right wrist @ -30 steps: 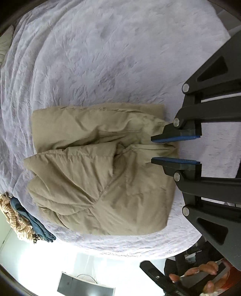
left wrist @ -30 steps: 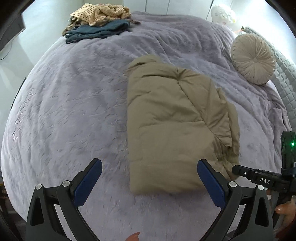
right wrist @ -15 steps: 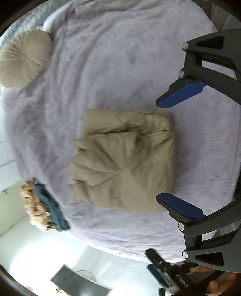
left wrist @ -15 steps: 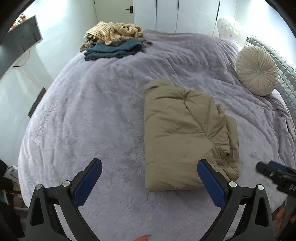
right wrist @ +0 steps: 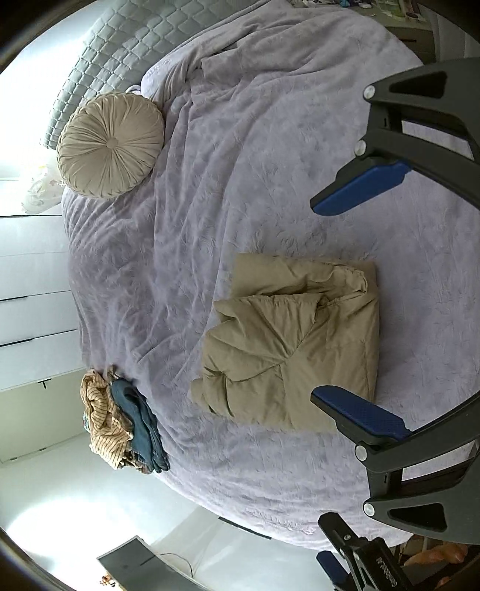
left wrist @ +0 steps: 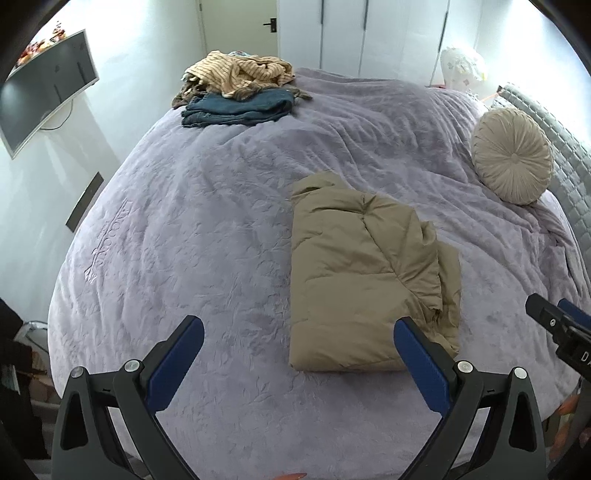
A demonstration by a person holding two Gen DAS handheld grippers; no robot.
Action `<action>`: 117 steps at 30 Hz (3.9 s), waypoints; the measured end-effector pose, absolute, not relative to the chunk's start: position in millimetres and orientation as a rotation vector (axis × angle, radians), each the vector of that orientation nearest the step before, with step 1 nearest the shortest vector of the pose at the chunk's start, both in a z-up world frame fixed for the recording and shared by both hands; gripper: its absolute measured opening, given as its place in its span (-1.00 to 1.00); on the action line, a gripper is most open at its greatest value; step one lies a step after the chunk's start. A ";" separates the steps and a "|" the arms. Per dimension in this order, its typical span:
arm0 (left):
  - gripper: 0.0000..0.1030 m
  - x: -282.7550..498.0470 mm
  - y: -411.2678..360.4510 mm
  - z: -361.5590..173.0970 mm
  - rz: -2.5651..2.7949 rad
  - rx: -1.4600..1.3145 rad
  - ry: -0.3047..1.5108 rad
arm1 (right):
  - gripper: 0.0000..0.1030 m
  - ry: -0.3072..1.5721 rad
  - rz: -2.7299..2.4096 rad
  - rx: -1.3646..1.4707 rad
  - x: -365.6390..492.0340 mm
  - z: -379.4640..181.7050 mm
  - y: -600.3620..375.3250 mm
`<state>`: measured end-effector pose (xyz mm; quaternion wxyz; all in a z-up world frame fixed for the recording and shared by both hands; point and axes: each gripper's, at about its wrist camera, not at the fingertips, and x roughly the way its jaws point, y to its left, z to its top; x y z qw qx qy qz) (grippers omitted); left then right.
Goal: Fold large clothes
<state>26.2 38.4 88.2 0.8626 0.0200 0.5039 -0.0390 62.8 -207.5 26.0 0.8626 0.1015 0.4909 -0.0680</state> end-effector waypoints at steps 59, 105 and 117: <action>1.00 39.3 36.4 79.9 -0.056 0.095 1.114 | 0.83 1.065 -0.125 0.183 84.5 17.9 -214.8; 1.00 41.9 41.3 80.1 -0.029 0.097 1.106 | 0.83 1.071 -0.121 0.174 89.7 17.6 -218.8; 1.00 45.6 43.0 80.6 -0.063 0.075 1.120 | 0.83 1.087 -0.131 0.180 77.9 10.7 -217.9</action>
